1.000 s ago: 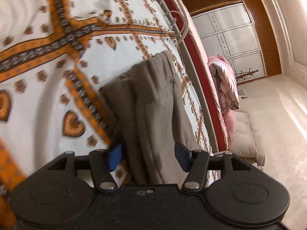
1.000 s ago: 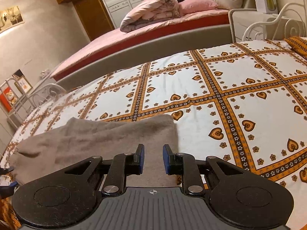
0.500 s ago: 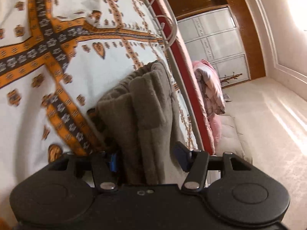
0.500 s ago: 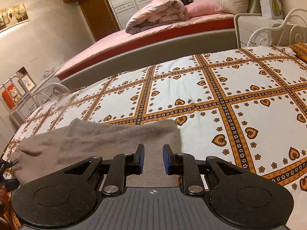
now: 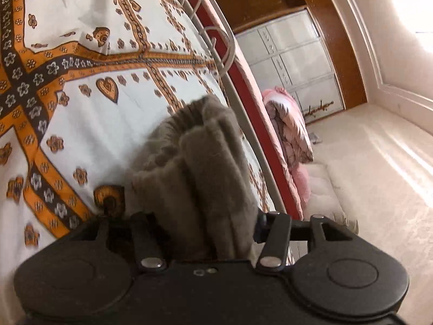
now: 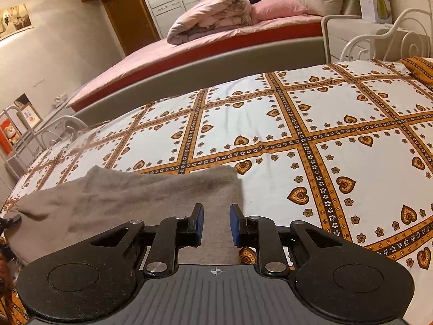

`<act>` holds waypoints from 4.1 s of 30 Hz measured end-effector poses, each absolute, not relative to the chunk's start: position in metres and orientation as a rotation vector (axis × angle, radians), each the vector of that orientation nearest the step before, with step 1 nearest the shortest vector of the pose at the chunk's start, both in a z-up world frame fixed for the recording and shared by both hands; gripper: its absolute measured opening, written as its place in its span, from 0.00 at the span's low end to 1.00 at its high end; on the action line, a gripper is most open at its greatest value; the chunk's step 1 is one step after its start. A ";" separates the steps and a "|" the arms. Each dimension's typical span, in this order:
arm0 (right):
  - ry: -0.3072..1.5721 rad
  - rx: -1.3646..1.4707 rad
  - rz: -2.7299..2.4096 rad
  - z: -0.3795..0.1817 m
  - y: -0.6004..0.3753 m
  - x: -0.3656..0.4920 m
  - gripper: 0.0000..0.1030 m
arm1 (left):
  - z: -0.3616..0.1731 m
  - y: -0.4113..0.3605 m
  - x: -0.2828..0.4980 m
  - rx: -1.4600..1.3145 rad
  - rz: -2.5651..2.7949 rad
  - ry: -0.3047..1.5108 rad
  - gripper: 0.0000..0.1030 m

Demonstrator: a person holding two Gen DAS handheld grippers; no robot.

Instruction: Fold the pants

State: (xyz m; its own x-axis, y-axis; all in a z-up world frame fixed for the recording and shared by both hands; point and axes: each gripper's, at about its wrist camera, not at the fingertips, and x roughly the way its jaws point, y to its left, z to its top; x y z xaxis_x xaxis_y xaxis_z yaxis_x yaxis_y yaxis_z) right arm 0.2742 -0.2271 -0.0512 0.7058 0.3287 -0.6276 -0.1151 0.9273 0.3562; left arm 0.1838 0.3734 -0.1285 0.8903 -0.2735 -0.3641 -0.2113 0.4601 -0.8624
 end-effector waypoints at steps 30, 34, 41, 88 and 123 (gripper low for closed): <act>0.725 0.513 0.151 -0.046 -0.320 0.237 0.21 | 0.024 0.140 0.231 -0.497 -0.253 0.401 0.20; 0.725 0.518 0.136 -0.047 -0.335 0.230 0.21 | 0.017 0.081 0.248 -0.430 -0.354 0.442 0.20; 0.730 0.541 0.090 -0.050 -0.361 0.217 0.21 | -0.026 -0.025 0.274 -0.275 -0.520 0.594 0.20; 0.916 0.788 0.284 -0.091 -0.265 0.285 0.19 | -0.022 0.186 0.227 -0.464 -0.089 0.789 0.88; 0.991 0.966 0.245 -0.117 -0.267 0.287 0.27 | -0.029 0.178 0.232 -0.432 -0.106 0.827 0.88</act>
State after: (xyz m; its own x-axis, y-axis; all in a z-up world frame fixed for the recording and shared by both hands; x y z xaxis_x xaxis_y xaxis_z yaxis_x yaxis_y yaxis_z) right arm 0.2869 -0.2671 -0.1165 0.5594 0.5766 -0.5954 0.2334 0.5797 0.7807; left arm 0.2322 0.1782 -0.0289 0.6774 -0.2570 -0.6893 -0.0744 0.9082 -0.4118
